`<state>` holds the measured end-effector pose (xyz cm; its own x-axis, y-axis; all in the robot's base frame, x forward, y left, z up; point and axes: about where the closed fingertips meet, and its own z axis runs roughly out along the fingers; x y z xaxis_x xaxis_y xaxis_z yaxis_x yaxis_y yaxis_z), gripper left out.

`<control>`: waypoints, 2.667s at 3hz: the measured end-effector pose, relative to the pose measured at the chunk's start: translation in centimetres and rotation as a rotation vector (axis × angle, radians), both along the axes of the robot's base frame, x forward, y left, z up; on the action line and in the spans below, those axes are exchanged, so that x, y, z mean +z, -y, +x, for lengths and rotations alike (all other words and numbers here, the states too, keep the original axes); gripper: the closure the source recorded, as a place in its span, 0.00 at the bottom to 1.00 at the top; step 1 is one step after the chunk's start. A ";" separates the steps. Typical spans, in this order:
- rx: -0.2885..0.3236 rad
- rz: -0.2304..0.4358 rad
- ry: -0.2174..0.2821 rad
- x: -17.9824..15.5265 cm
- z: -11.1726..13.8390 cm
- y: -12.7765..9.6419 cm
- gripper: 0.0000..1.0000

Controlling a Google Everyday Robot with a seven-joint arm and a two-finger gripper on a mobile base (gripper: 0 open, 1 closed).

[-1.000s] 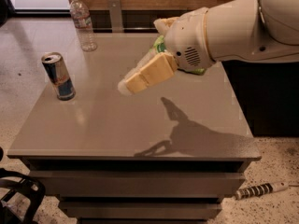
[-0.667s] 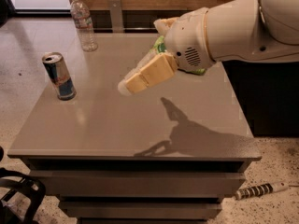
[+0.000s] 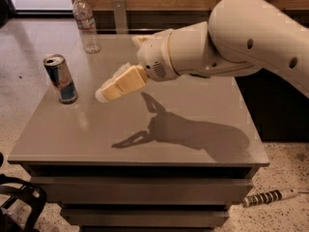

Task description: Knock redbull can over

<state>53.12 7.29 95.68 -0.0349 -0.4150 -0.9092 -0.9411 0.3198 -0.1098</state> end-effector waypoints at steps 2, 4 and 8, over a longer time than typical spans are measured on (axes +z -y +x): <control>-0.033 0.138 0.045 -3.3 3.1 -5.0 0.00; 0.005 0.263 0.106 -3.6 5.4 -9.7 0.00; 0.140 0.308 0.024 -7.0 6.3 -17.4 0.00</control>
Offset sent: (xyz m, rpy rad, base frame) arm 0.0532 0.0764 -0.0461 0.2317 -0.1062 -0.0585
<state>59.44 24.67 88.72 0.0264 -0.1196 -0.9925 -0.9766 0.2089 -0.0512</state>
